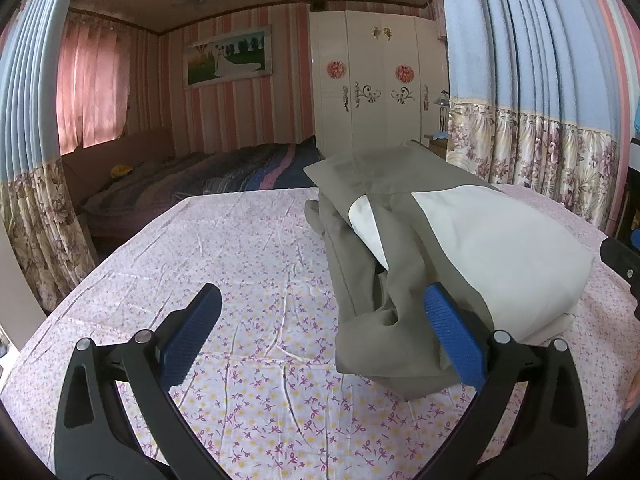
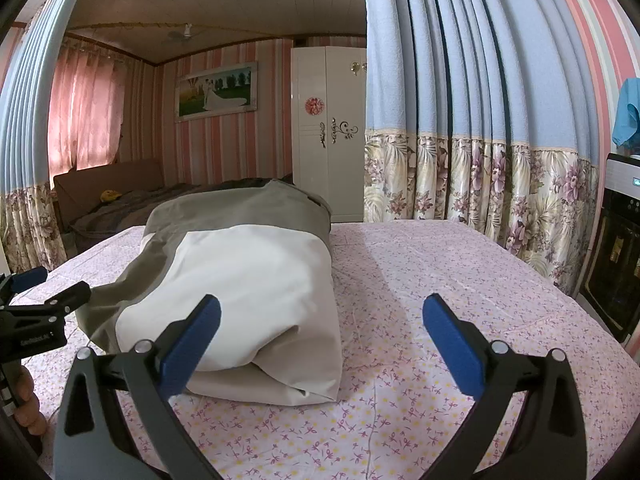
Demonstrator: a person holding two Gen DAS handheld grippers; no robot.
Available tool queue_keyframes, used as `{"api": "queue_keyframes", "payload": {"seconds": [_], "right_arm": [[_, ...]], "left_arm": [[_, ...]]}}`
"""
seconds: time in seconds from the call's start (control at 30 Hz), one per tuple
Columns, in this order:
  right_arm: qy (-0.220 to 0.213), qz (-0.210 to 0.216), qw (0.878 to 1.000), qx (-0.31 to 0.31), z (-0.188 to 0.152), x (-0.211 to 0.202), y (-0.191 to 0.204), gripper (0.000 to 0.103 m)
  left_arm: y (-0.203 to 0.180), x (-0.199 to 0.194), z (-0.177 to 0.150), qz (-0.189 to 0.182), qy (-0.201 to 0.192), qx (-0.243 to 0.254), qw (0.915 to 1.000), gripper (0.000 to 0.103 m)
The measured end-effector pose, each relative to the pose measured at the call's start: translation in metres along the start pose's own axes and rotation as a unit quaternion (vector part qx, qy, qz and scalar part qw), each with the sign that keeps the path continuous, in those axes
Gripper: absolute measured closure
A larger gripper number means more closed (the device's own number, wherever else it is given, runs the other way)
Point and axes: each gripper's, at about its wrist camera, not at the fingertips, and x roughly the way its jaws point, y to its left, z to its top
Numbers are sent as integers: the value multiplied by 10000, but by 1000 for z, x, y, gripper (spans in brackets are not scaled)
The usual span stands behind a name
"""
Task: Fold large clothes
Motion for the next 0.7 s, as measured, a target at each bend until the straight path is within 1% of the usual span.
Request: {"api": "queue_keyframes", "payload": {"seconds": [0.17,0.37,0.7], "right_arm": [[1,-2,10000,3,0,0,0,2],[3,-1,10000,2,0,0,0,2],[5,2,10000,3,1,0,0,2]], "left_arm": [[1,-3,-1,20,-65,-4,10000,3],[6,-2,-1,54,-19,-105,9999,3],[6,-2,0,55,-25,-77,10000,3]]}}
